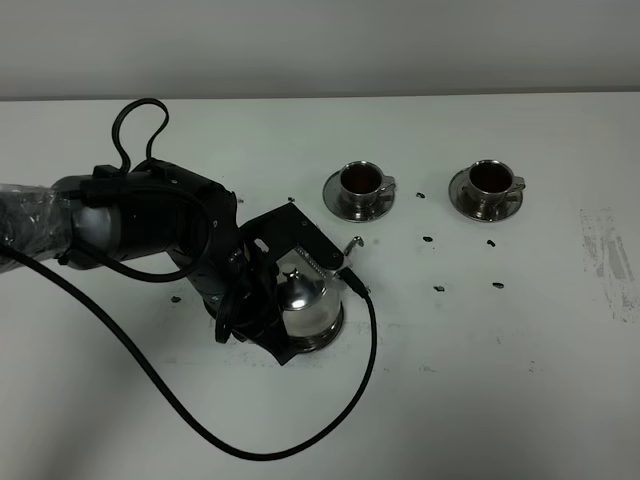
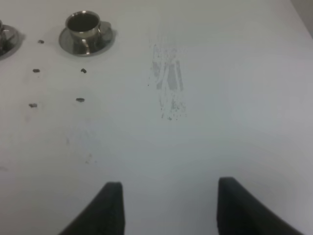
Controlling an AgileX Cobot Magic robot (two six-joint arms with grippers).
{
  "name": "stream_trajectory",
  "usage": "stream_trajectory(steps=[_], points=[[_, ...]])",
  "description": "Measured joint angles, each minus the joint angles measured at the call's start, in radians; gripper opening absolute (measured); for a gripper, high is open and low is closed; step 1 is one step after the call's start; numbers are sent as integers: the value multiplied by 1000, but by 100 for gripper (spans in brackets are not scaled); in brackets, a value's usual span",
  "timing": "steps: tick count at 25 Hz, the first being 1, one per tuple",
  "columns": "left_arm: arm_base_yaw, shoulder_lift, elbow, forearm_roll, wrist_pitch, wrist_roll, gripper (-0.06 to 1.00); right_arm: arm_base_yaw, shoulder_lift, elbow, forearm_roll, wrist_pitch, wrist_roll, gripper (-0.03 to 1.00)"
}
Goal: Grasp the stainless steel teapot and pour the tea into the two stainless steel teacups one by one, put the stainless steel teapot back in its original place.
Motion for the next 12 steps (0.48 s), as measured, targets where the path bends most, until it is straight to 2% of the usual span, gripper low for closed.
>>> stream_trajectory(steps=[6, 9, 12], points=[[0, -16, 0, -2, 3, 0, 50, 0, 0, 0, 0, 0, 0, 42], [0, -41, 0, -2, 20, 0, 56, 0, 0, 0, 0, 0, 0, 42], [0, -115, 0, -2, 53, 0, 57, 0, 0, 0, 0, 0, 0, 42]])
